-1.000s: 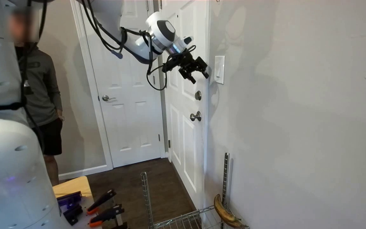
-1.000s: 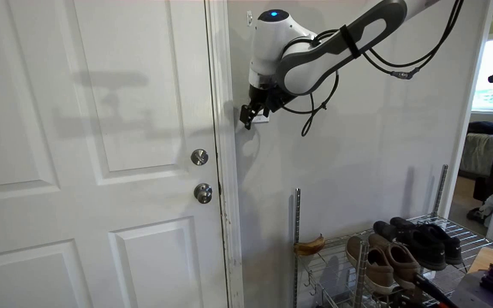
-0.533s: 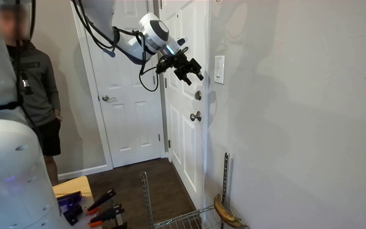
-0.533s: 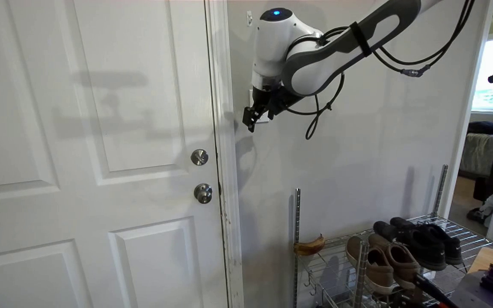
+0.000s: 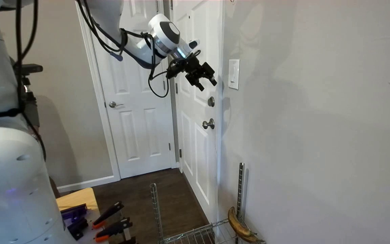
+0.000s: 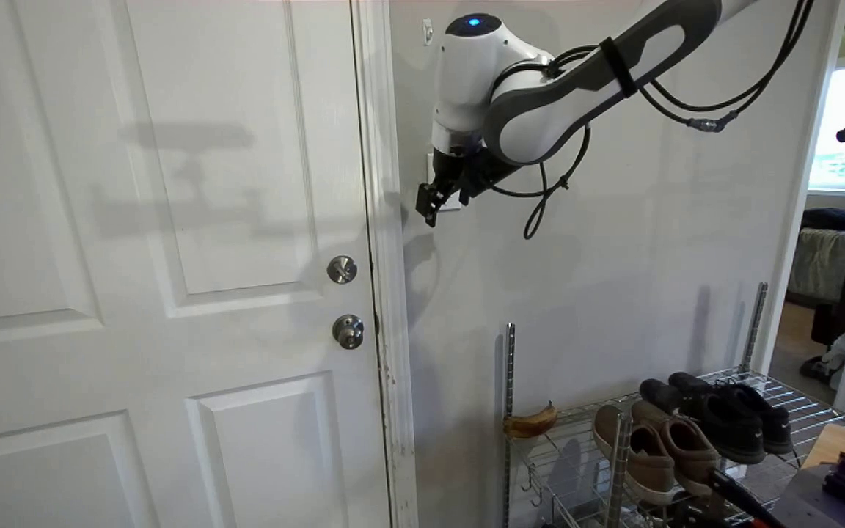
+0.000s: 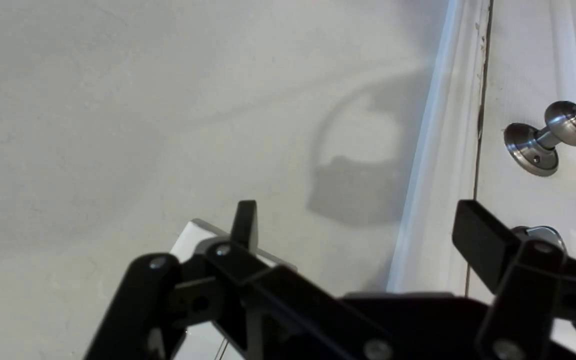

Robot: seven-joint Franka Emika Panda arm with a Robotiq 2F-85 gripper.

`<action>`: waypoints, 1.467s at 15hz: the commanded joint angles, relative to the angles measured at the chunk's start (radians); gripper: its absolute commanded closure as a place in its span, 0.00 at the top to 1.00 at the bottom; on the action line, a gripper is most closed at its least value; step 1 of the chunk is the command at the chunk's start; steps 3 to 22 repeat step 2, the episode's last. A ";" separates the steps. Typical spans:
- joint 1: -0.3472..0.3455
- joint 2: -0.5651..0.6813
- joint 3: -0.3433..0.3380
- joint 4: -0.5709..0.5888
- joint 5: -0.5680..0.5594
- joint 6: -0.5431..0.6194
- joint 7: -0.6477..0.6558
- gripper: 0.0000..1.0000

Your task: Turn on the light switch.

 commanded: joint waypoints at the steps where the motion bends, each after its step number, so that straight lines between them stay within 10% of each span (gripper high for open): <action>1: -0.018 0.000 0.019 0.002 0.002 -0.002 -0.003 1.00; 22: -0.018 0.000 0.019 0.002 0.002 -0.002 -0.003 1.00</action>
